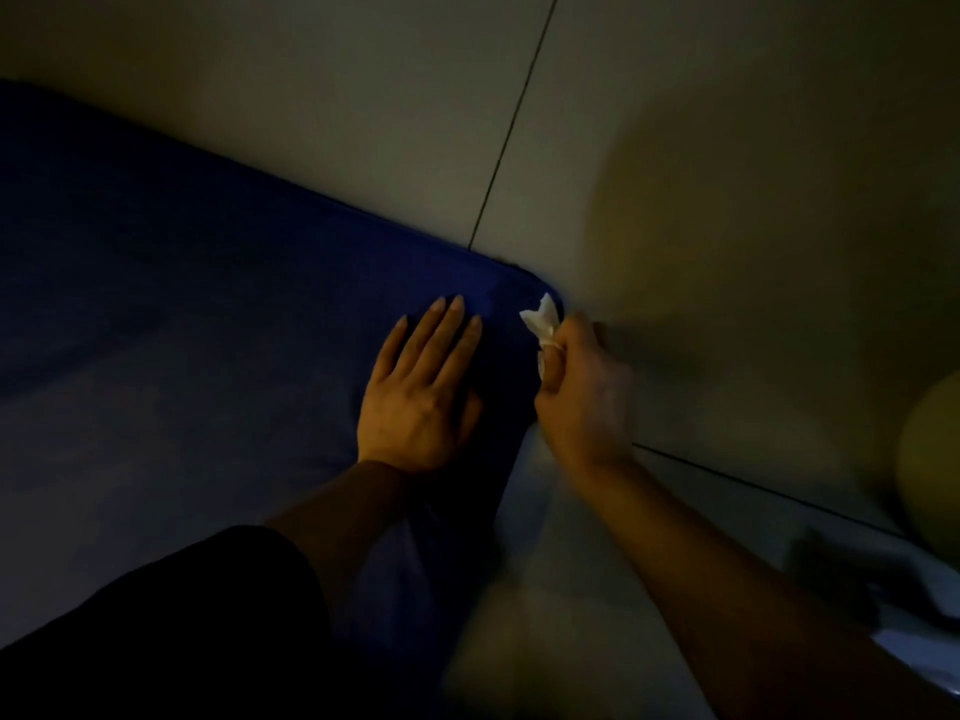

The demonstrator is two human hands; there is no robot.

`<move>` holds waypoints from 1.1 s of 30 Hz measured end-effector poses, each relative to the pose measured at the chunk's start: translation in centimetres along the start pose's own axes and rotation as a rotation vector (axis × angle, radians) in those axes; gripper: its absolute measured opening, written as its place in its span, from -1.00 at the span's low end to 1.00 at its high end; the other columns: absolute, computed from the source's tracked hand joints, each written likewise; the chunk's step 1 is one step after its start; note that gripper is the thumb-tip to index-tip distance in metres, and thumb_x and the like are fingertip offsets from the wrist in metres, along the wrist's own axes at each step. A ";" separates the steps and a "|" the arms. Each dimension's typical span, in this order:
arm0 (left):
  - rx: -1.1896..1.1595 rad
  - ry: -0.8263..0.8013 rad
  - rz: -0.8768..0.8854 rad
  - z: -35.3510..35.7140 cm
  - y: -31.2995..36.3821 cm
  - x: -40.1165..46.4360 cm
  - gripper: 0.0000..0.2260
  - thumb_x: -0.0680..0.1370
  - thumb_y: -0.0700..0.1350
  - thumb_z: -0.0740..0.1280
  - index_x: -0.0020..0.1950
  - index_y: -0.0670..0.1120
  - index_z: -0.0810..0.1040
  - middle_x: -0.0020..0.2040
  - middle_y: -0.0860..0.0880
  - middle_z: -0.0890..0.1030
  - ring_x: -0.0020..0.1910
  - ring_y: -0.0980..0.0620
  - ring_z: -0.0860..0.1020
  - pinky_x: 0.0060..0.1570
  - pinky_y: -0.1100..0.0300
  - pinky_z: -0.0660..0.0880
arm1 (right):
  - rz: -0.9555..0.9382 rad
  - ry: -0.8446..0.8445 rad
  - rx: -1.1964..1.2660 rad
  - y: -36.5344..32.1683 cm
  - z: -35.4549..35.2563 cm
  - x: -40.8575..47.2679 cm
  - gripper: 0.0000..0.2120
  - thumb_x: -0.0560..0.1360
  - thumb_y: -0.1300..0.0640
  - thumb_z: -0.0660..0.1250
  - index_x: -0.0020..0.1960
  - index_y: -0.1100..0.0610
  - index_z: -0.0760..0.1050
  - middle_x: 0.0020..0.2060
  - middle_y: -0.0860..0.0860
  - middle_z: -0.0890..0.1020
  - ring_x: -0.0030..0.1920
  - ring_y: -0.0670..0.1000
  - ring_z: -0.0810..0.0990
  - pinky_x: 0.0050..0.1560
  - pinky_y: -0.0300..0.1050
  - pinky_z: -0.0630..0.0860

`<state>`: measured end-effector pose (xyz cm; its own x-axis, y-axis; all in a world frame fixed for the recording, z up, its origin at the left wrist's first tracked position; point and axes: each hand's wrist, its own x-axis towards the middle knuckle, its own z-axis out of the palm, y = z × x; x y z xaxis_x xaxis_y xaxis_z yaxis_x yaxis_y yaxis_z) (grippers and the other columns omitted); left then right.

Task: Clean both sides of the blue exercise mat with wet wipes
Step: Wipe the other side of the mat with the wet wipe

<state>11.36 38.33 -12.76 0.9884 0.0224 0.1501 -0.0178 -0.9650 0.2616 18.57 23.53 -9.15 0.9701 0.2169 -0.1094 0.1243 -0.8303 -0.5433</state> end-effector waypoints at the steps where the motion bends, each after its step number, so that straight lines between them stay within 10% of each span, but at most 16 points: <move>1: -0.004 0.006 -0.005 -0.1 0.1 0.0 -0.52 0.55 -0.05 0.20 0.45 -0.18 0.37 0.47 -0.19 0.34 0.48 -0.12 0.26 0.45 -0.11 0.18 | 0.002 0.033 0.026 -0.1 0.2 -0.5 -0.87 0.52 0.22 0.26 0.03 0.24 0.45 -0.16 0.20 0.54 -0.22 0.14 0.55 -0.29 -0.20 0.30; 14: 0.126 0.014 -0.166 -1.2 1.6 -0.4 -0.57 0.57 0.00 0.17 0.40 -0.13 0.46 0.31 -0.15 0.51 0.23 -0.19 0.49 0.18 -0.05 0.40 | -0.097 0.064 0.097 -0.7 0.7 -4.2 -0.96 0.46 0.33 0.26 -0.11 0.23 0.43 -0.13 0.14 0.49 -0.28 0.07 0.42 -0.32 -0.16 0.22; 18: 0.058 -0.269 -0.361 -3.1 4.2 -1.0 -0.51 0.66 -0.10 0.09 0.58 -0.01 0.06 0.59 0.00 0.05 0.56 0.02 0.02 0.51 0.07 -0.03 | -0.223 -0.050 0.079 -0.4 1.3 -9.5 -0.94 0.45 0.32 0.27 -0.08 0.24 0.44 -0.07 0.20 0.52 -0.15 0.21 0.51 -0.27 -0.08 0.26; 24: 0.056 -0.397 -0.525 -4.3 8.5 -15.4 -0.40 0.64 0.14 0.06 0.51 0.18 -0.30 0.51 0.06 -0.36 0.49 0.03 -0.36 0.49 -0.14 -0.27 | -0.085 -0.061 0.032 -0.5 0.0 -8.5 -0.92 0.51 0.22 0.27 0.01 0.19 0.45 0.04 0.14 0.51 -0.08 0.10 0.50 -0.23 -0.15 0.19; 33: -0.119 -0.451 -0.588 -4.2 8.5 -15.4 -0.41 0.63 0.10 0.14 0.55 0.21 -0.15 0.56 0.04 -0.28 0.50 0.05 -0.35 0.46 -0.15 -0.32 | -0.075 -0.107 0.207 0.0 2.1 -14.1 -0.90 0.47 0.24 0.27 -0.01 0.20 0.43 -0.04 0.18 0.53 -0.06 0.16 0.53 -0.16 -0.07 0.35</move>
<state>-4.67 30.92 -8.86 0.8052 0.3916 -0.4453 0.5415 -0.7916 0.2831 4.43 21.50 -9.38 0.9309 0.3358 -0.1439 0.1387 -0.6892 -0.7112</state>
